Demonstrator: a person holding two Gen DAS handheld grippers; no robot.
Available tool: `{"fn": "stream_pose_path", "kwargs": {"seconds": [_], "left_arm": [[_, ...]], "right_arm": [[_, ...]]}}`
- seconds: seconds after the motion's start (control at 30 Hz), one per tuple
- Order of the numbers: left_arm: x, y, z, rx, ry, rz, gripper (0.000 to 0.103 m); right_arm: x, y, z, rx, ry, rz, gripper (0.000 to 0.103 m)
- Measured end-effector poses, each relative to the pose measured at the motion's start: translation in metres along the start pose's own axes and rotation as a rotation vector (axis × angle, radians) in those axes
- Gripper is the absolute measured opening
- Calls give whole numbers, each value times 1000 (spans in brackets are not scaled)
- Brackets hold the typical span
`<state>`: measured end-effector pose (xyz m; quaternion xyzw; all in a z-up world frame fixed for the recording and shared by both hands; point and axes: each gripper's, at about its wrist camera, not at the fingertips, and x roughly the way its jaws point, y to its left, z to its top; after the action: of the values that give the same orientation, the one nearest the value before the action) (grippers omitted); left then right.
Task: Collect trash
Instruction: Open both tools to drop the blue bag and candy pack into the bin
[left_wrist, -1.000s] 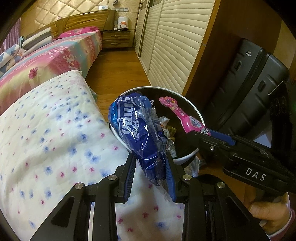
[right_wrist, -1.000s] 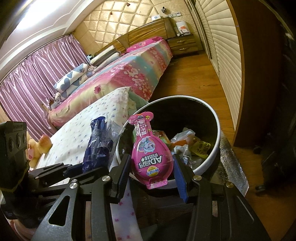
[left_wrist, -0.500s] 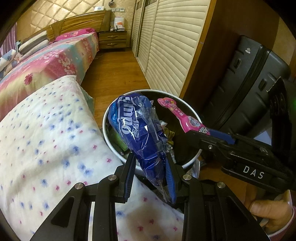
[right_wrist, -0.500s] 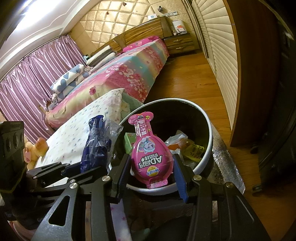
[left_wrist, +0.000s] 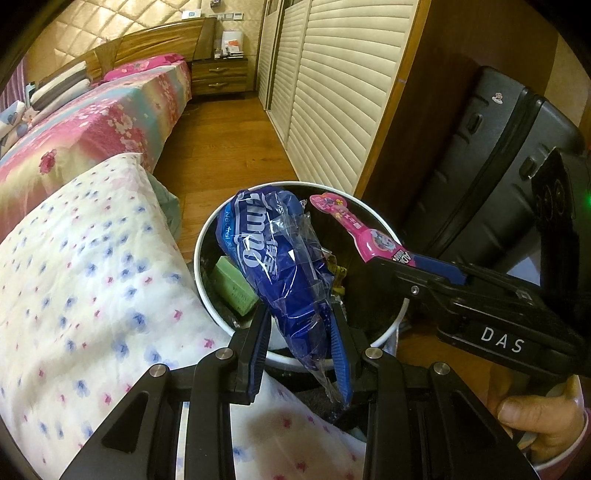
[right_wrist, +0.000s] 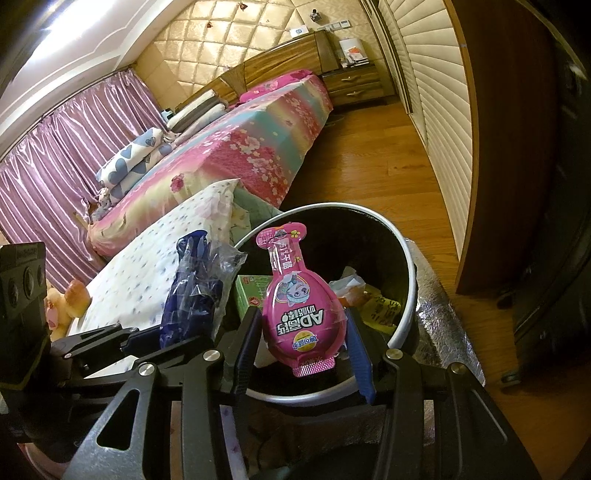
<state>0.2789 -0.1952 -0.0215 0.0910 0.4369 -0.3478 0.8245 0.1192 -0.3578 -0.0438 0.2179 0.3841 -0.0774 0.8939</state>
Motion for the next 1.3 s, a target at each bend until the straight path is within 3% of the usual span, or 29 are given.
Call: {"fn": "stream_pose_path", "kwargs": {"seconds": [1.3], "left_arm": [[30, 1, 25, -20, 56, 7, 32]], "right_arm": [[26, -17, 27, 35, 51, -1, 46]]}}
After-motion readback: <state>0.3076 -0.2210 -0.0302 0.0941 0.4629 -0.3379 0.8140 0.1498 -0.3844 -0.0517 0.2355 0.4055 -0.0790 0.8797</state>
